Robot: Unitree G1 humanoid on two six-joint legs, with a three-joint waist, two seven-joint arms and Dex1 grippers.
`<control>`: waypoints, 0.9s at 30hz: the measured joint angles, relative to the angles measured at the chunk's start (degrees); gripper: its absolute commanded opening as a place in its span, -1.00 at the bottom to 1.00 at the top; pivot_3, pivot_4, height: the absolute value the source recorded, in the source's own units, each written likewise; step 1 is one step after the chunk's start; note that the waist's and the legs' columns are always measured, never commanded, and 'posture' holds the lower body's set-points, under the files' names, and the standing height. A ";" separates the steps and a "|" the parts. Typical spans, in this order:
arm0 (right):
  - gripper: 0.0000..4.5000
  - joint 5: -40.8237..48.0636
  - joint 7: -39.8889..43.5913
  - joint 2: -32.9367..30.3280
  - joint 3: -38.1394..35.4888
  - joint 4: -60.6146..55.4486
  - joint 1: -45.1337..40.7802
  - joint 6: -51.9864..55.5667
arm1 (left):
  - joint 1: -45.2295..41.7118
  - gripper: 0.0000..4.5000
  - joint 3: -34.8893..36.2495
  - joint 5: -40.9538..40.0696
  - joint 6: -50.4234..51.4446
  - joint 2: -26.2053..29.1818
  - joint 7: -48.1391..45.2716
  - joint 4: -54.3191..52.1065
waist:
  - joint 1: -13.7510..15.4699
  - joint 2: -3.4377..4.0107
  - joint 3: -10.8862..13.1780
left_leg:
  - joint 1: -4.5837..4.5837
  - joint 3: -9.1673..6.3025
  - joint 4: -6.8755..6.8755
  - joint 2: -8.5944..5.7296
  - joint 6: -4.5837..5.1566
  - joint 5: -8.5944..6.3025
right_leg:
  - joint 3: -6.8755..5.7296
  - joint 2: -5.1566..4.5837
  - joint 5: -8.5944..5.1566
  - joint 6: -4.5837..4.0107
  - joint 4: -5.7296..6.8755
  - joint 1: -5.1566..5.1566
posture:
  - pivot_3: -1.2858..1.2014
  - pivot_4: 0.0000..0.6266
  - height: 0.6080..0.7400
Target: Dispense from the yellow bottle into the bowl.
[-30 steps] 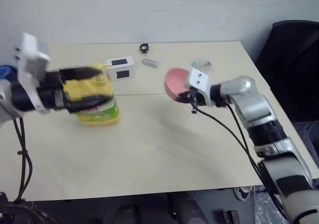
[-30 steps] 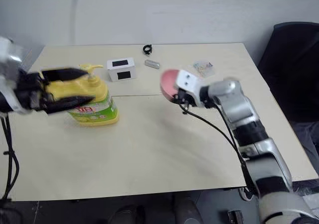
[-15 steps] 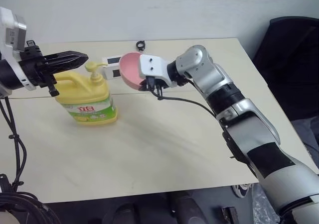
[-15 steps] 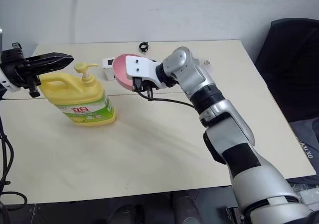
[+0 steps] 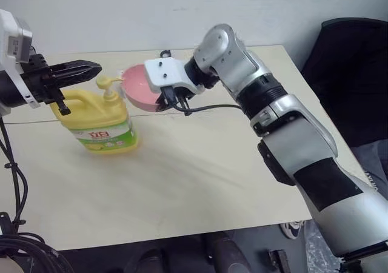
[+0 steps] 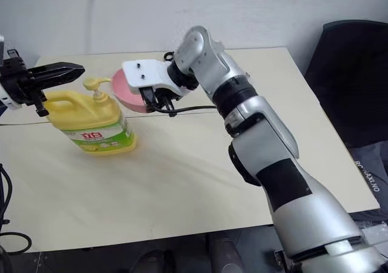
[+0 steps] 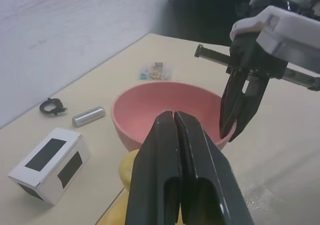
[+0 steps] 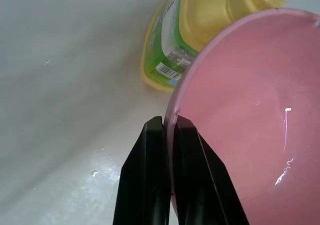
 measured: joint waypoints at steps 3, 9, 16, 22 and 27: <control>-1.00 -1.30 -0.02 0.75 0.03 2.24 -0.72 -1.93 | 1.06 -0.98 0.25 0.56 -0.29 -0.17 0.32 -0.09 | 0.01 0.00 0.00 | 0.00 -0.02 0.00 -0.01 -0.02 0.01 | -0.04 -0.07 -0.01 -0.01 0.02 0.00 | 0.03 -0.52 1.00; -1.00 -3.66 -0.56 2.40 0.11 5.67 -1.57 -4.37 | 2.68 -0.98 1.84 0.71 -0.75 -0.58 1.55 -0.52 | -0.21 -0.01 0.00 | -0.01 -0.04 -0.01 0.01 -0.04 0.02 | -0.07 -0.11 -0.02 -0.04 0.06 0.00 | 0.03 -0.52 1.00; -1.00 -6.07 -2.45 2.84 0.10 7.59 -3.01 -6.69 | 3.61 -0.98 2.80 0.92 -1.16 -3.18 4.83 -0.74 | -0.31 -0.01 0.00 | 0.00 -0.11 -0.01 0.03 -0.06 0.04 | -0.45 -0.40 -0.06 -0.10 0.15 0.00 | 0.03 -0.52 1.00; -1.00 -7.25 -3.75 3.42 -0.01 9.11 -3.40 -7.09 | 3.54 -0.98 2.19 2.32 -1.99 -4.91 6.75 -0.74 | -0.33 -0.02 0.00 | 0.00 -0.12 -0.01 0.02 -0.05 0.05 | -0.53 -0.47 -0.06 -0.11 0.17 0.00 | 0.03 -0.52 1.00; -1.00 -7.51 -4.30 3.64 -0.11 9.25 -3.41 -7.08 | 3.45 -0.98 0.00 3.74 -2.23 -5.40 6.96 -0.72 | -0.36 -0.02 0.00 | 0.00 -0.13 -0.01 0.01 -0.05 0.05 | -0.55 -0.48 -0.07 -0.11 0.17 0.00 | 0.03 -0.52 1.00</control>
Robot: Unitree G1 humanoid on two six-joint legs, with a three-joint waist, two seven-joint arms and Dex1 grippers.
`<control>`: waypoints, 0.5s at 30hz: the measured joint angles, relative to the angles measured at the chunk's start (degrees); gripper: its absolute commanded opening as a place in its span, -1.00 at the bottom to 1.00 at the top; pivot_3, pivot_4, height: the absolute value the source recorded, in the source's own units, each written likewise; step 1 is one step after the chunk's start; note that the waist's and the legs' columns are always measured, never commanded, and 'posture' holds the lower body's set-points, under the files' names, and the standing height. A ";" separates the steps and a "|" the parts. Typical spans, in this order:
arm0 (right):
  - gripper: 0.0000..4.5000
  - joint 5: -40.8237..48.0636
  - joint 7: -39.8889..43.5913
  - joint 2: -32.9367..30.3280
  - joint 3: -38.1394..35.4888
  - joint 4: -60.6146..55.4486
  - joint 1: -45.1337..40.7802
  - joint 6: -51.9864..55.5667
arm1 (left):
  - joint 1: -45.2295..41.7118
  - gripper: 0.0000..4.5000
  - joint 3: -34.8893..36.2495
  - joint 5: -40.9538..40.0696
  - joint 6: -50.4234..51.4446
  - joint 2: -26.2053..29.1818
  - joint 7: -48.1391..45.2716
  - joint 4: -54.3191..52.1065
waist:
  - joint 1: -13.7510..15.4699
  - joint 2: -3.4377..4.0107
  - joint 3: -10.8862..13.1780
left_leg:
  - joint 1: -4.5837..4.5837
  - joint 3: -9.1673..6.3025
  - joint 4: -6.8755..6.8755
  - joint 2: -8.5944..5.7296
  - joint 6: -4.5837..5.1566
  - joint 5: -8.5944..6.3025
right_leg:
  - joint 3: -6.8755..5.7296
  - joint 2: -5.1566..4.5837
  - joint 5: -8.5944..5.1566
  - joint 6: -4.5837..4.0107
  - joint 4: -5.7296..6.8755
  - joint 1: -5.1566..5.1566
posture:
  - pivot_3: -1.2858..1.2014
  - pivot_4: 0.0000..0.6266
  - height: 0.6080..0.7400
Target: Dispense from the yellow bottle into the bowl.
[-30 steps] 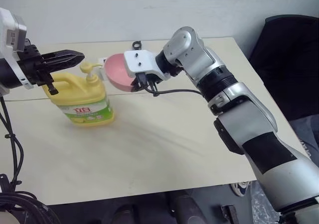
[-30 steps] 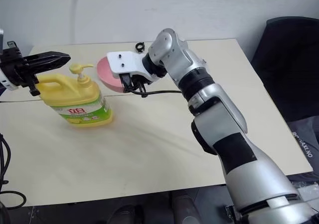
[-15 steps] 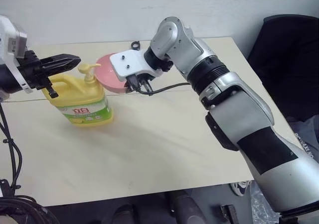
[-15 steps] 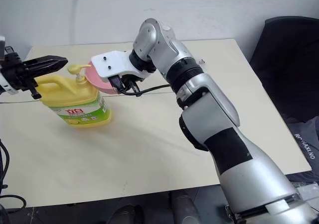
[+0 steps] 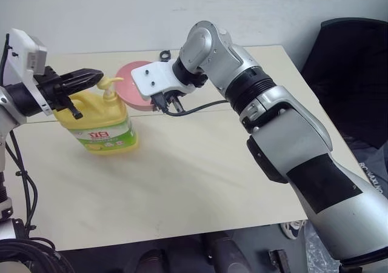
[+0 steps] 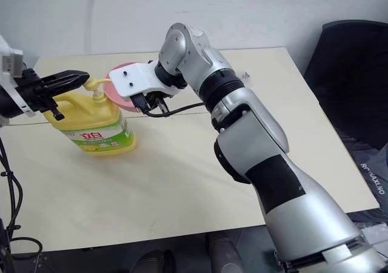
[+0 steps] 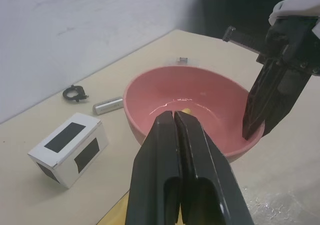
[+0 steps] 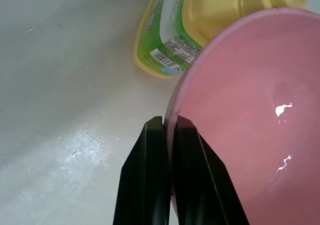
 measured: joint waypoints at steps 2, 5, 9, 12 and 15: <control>-1.00 -0.01 -0.14 0.00 -0.04 0.11 -0.02 0.04 | -0.22 -0.98 -0.85 0.80 -0.60 -0.27 -0.11 0.05 | -0.01 0.00 0.00 | 0.00 0.00 0.00 0.00 0.00 0.00 | 0.00 0.00 0.00 0.00 0.00 0.00 | 0.03 -0.52 1.00; -1.00 -0.01 -0.29 0.02 -0.08 0.26 -0.10 0.11 | -0.76 -0.98 -1.63 1.52 -1.09 -0.26 -0.38 0.05 | -0.01 0.00 0.00 | 0.00 -0.01 0.00 -0.01 0.00 0.01 | -0.01 -0.01 0.00 0.00 0.01 0.00 | 0.03 -0.52 1.00; -1.00 -0.01 -0.39 0.08 -0.12 0.67 -0.65 0.13 | -2.24 -0.98 -2.99 2.80 -1.10 -0.26 -0.88 0.37 | 0.01 0.00 0.00 | 0.00 -0.01 0.00 -0.03 0.01 0.01 | -0.02 -0.03 0.00 0.00 0.01 0.00 | 0.03 -0.52 1.00; -1.00 0.00 -0.44 0.11 -0.22 0.85 -0.70 0.13 | -3.26 -0.98 -3.55 3.59 -1.20 -0.26 -0.96 1.28 | 0.01 0.00 0.00 | 0.01 -0.01 0.00 -0.04 0.00 0.02 | -0.02 -0.03 0.00 0.00 0.03 0.01 | 0.03 -0.52 1.00; -1.00 0.01 -0.45 0.33 -0.36 1.04 -0.70 0.13 | -4.47 -0.98 -3.96 3.84 -1.00 -0.26 -0.99 2.63 | -0.04 0.00 0.00 | 0.01 -0.01 0.00 -0.04 0.00 0.03 | -0.02 -0.02 0.00 0.00 0.04 0.00 | 0.03 -0.52 1.00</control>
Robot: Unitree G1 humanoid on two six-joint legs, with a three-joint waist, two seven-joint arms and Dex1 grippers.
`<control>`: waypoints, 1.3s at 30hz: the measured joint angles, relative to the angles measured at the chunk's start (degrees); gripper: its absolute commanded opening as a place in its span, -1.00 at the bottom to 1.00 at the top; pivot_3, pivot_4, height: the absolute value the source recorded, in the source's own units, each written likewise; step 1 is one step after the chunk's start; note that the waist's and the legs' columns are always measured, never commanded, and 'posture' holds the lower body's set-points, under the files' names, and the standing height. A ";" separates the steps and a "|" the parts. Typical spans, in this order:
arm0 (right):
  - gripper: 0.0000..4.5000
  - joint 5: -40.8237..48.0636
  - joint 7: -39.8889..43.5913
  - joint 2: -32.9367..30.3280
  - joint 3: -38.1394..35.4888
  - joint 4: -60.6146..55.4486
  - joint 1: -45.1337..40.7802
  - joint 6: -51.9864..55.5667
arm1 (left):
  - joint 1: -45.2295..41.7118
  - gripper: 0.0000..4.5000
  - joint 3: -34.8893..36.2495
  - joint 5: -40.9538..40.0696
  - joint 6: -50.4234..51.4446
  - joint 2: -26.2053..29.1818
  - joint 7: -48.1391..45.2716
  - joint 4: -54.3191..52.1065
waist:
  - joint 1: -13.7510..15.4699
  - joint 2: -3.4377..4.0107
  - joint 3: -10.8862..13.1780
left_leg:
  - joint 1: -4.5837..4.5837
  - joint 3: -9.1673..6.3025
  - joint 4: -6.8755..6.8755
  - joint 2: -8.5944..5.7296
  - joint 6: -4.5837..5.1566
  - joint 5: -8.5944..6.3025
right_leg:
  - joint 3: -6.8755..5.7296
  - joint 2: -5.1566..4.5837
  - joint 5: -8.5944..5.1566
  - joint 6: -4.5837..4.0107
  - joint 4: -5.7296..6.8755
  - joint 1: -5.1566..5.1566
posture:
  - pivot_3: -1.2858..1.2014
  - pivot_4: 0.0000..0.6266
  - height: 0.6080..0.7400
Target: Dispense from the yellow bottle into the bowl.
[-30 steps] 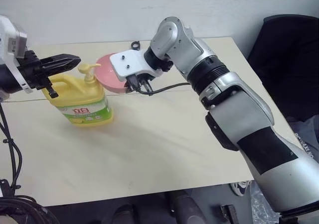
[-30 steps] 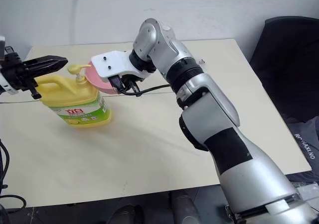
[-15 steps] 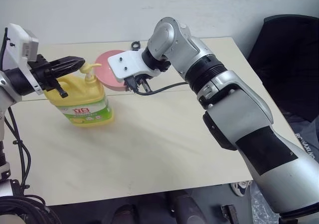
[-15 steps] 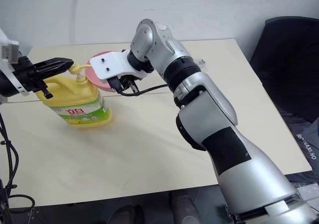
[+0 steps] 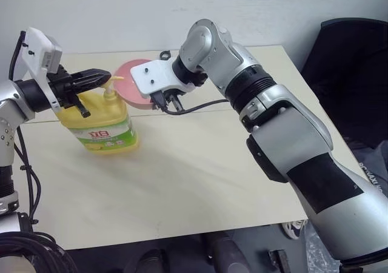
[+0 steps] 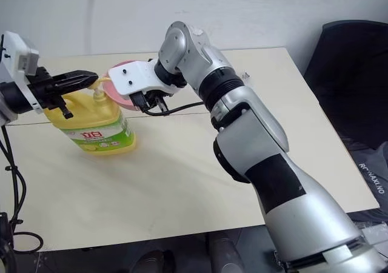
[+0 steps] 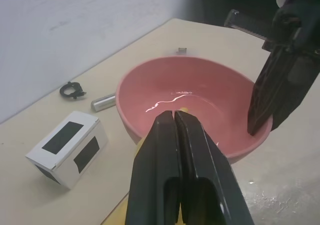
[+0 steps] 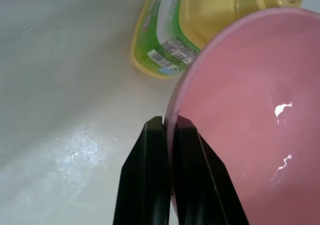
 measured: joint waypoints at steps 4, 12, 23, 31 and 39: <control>-1.00 0.00 -0.01 0.09 -0.15 0.01 0.00 0.00 | -0.20 -0.98 -0.10 0.34 0.00 0.00 -0.37 0.08 | -0.10 0.00 0.00 | 0.00 -0.01 0.00 0.01 0.00 0.00 | 0.00 0.00 0.00 0.00 0.00 0.00 | 0.03 -0.52 1.00; -1.00 0.00 -1.39 0.50 -0.49 0.22 -0.16 0.10 | -0.43 -0.98 -0.07 0.69 0.02 0.02 -0.76 0.30 | -0.33 0.00 0.00 | 0.00 -0.03 0.00 0.02 0.00 0.00 | -0.02 -0.01 0.00 0.00 0.01 0.00 | 0.03 -0.52 1.00; -1.00 0.02 -1.99 0.87 -2.00 0.96 -1.87 0.68 | 0.47 -0.98 -0.08 2.12 -1.26 0.56 -1.40 -0.09 | -0.81 0.00 -0.01 | 0.03 -0.06 0.00 0.01 -0.02 0.01 | -0.03 -0.02 0.00 -0.01 0.06 0.02 | 0.03 -0.52 1.00; -1.00 0.01 -1.56 0.92 -2.00 0.96 -1.87 0.86 | 0.20 -0.98 -2.19 4.41 -4.04 1.20 -3.49 1.56 | -0.82 -0.01 -0.02 | 0.20 -0.04 0.00 -0.01 -0.02 0.03 | -0.01 -0.03 -0.01 -0.01 0.10 0.14 | 0.03 -0.52 1.00; -1.00 0.01 -1.08 0.95 -2.00 0.96 -1.86 1.15 | -0.04 -0.98 -2.91 5.43 -5.33 0.90 -4.42 3.32 | -0.81 0.02 -0.05 | 0.28 -0.05 0.00 -0.02 -0.01 0.04 | 0.00 -0.03 -0.01 -0.02 0.15 0.20 | 0.03 -0.52 1.00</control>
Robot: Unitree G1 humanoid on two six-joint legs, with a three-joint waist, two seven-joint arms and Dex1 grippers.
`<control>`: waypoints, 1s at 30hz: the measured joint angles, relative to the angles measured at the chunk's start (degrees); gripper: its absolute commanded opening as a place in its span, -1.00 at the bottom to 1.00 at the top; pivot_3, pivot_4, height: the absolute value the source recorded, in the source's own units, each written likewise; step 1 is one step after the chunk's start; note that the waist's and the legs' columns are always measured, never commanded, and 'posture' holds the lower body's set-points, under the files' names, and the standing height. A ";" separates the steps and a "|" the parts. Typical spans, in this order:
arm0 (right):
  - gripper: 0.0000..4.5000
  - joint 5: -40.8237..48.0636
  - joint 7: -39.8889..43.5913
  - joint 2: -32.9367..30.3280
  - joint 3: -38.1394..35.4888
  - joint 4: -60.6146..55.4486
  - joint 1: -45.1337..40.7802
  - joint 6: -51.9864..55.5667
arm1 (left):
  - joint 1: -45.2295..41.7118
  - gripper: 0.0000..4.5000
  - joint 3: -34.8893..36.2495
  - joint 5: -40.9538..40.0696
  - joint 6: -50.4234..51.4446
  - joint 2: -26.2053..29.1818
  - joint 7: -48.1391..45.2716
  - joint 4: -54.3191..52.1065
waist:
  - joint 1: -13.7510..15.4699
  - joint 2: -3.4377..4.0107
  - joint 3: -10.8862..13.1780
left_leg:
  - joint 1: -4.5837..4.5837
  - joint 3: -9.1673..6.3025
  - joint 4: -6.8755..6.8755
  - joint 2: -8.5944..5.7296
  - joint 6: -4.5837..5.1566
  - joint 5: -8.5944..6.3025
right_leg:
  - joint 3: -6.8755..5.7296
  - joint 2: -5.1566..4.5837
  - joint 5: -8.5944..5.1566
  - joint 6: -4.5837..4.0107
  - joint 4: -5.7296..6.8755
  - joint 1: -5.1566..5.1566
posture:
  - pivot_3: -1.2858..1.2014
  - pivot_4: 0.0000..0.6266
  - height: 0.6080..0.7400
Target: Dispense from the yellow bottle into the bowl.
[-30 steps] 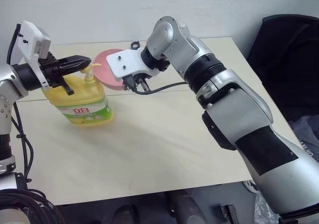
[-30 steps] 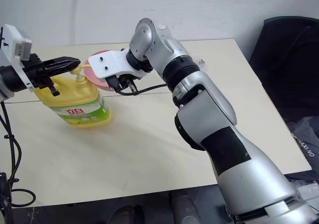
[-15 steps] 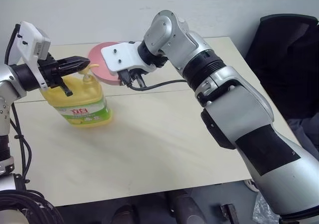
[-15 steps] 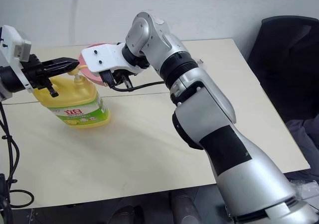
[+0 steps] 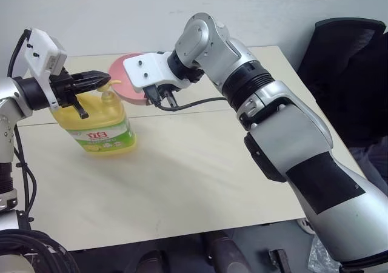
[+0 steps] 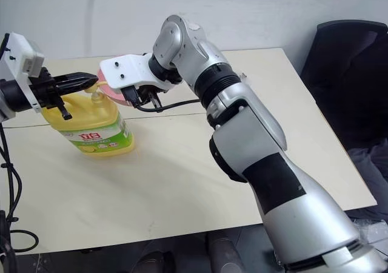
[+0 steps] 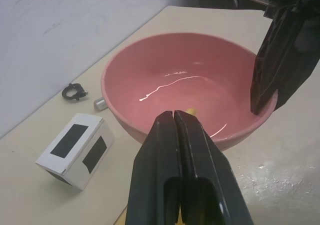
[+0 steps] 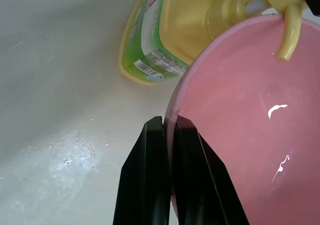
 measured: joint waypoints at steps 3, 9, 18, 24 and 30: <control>-1.00 0.00 0.26 0.11 0.00 0.00 0.01 0.02 | -0.02 -0.98 -0.38 0.34 -1.06 -0.04 -0.17 0.85 | 0.00 0.08 -0.06 | 0.08 0.00 0.00 0.00 0.00 0.00 | 0.01 0.00 0.00 0.00 0.02 0.06 | 0.03 -0.52 1.00; -1.00 0.00 0.51 0.48 0.00 0.02 0.04 0.07 | -0.03 -0.98 -1.88 2.85 -4.37 -0.05 -0.59 3.15 | -0.04 0.48 -0.36 | 0.22 0.01 0.00 -0.04 0.06 -0.02 | 0.04 0.02 -0.01 -0.01 0.08 0.15 | 0.03 -0.52 1.00; -1.00 -0.02 0.63 0.70 0.00 0.24 0.37 0.07 | -0.15 -0.98 -3.18 5.13 -6.63 -0.83 -1.11 4.37 | -0.05 0.54 -0.44 | 1.15 -0.03 -0.33 -0.04 0.34 -0.19 | -0.01 0.03 -0.08 -0.12 -0.06 1.07 | 0.03 -0.52 1.00; -1.00 0.20 1.87 0.13 -0.57 0.17 0.38 0.02 | -2.50 -0.90 -1.40 2.14 2.63 -1.47 -1.23 2.93 | -0.03 0.55 -0.43 | 0.94 -0.20 -0.31 -0.01 0.33 -0.18 | -0.11 0.03 -0.08 -0.12 -0.02 0.96 | 0.03 -0.52 1.00; -1.00 2.16 5.98 -2.23 -2.53 -2.71 1.86 -0.12 | -5.69 -0.17 3.01 -9.61 17.29 -0.27 -3.44 -4.53 | 0.00 0.25 -0.29 | -0.12 -0.82 -0.11 0.03 -0.06 0.01 | -0.28 -0.04 -0.08 -0.12 -0.10 0.26 | 0.03 -0.52 1.00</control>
